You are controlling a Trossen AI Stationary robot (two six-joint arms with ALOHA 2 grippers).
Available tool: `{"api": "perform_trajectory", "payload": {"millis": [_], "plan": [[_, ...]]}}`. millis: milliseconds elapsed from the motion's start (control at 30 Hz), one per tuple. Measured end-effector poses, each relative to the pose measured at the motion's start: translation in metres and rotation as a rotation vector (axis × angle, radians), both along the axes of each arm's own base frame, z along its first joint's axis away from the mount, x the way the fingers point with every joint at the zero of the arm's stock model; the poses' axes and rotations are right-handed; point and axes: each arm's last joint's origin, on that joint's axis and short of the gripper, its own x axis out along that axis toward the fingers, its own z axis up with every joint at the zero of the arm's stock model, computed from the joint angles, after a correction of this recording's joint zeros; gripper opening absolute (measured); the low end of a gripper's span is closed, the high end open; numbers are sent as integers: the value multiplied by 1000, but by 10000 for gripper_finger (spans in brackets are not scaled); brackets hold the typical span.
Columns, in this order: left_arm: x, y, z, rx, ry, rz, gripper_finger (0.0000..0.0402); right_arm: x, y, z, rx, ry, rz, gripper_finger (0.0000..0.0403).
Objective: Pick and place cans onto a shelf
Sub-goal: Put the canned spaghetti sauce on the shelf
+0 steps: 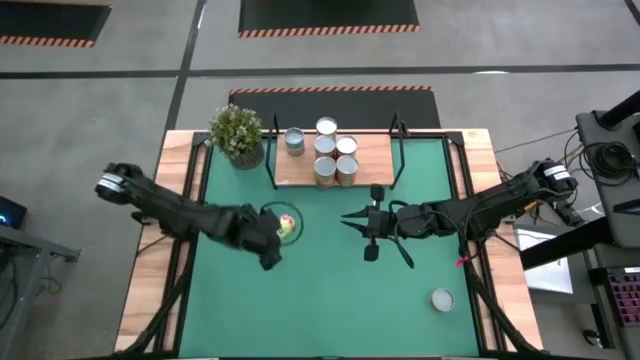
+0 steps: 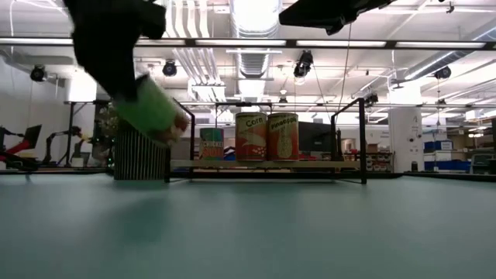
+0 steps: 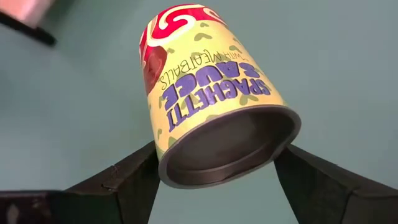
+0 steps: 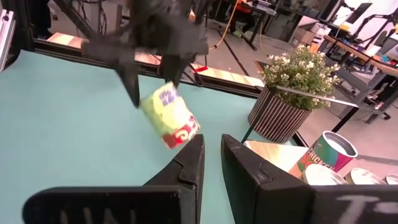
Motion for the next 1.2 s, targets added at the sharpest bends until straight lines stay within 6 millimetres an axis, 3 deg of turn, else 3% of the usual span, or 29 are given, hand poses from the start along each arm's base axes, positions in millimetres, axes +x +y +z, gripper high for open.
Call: {"api": "perform_trajectory", "payload": {"millis": [133, 267, 400, 633, 833, 1200], "plan": [[3, 18, 33, -95, 91, -6, 275, 0, 0, 0, 0, 1, 0, 43], [5, 40, 42, -106, 207, 20, 275, -1, 0, 0, -1, 4, 0, 43], [9, 58, 33, -262, 248, -15, 274, -3, -1, 0, -7, 21, -7, 43], [1, 76, -11, -517, 370, -15, 274, -9, -3, 3, 1, 42, -11, 43], [-3, 76, -28, -537, 406, 14, 274, -13, -4, 7, 3, 40, -11, 43], [0, 78, -30, -487, 373, 5, 307, -15, -4, 8, 15, 41, -14, 43]]}}
